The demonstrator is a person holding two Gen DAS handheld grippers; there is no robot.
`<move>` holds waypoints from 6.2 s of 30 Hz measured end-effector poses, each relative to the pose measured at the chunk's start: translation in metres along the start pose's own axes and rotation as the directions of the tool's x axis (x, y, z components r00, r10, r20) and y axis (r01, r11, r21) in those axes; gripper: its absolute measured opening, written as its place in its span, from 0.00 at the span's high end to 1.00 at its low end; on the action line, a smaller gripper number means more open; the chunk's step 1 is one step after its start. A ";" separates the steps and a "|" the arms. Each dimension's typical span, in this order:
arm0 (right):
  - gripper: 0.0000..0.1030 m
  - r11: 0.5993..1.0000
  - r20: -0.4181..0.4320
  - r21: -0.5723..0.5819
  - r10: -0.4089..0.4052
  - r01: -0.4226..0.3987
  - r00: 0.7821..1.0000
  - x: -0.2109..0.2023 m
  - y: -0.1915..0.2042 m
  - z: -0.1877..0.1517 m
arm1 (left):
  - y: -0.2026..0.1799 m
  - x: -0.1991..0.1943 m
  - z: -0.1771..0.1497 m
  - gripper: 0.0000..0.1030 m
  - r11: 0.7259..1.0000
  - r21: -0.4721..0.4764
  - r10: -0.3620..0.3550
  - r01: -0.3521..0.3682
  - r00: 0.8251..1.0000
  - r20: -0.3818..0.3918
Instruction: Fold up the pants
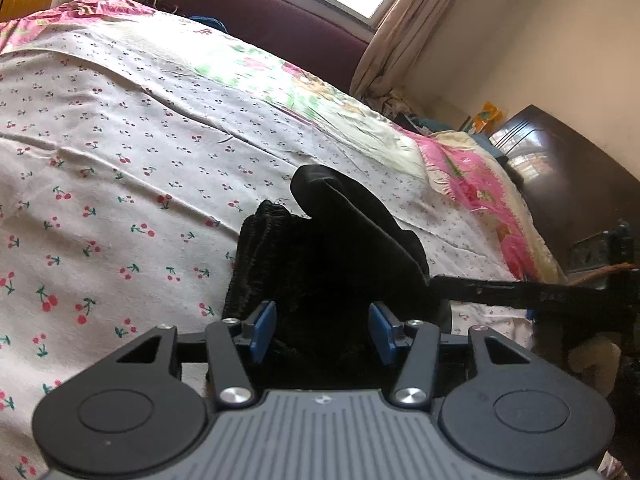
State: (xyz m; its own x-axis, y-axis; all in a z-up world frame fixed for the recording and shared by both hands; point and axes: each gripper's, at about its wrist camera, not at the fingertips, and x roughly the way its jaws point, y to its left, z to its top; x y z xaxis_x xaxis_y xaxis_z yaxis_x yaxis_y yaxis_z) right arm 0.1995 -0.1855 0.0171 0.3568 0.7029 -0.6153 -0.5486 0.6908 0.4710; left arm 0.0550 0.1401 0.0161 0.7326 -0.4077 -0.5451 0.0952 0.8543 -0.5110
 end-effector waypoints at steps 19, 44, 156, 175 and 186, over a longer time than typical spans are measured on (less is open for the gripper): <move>0.80 0.995 -0.046 0.024 0.097 -0.096 0.994 0.006 -0.009 -0.011 | -0.018 0.002 0.007 0.37 0.994 0.098 0.046 -0.044 0.999 -0.016; 0.44 0.977 -0.094 -0.151 0.140 -0.153 0.986 -0.010 0.102 -0.021 | 0.023 -0.039 0.013 0.36 0.997 0.034 0.068 -0.069 0.997 0.022; 0.38 0.912 0.003 0.211 -0.360 0.352 0.933 -0.072 0.099 -0.148 | -0.117 -0.031 -0.097 0.02 0.832 0.397 0.419 -0.389 0.908 0.010; 0.38 0.911 -0.002 0.213 -0.362 0.354 0.932 -0.070 0.097 -0.152 | -0.119 -0.031 -0.100 0.02 0.809 0.424 0.439 -0.408 0.898 0.026; 0.38 0.911 -0.001 0.212 -0.362 0.354 0.932 -0.070 0.097 -0.152 | -0.122 -0.031 -0.102 0.02 0.798 0.433 0.448 -0.419 0.893 0.038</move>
State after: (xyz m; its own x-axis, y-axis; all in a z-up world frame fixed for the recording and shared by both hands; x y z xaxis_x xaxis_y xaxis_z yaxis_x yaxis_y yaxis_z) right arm 0.0066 -0.1932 0.0096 0.5303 0.4046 -0.7450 -0.2129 0.9142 0.3449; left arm -0.0477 0.0156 0.0279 0.7229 0.0308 -0.6903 0.0608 0.9923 0.1080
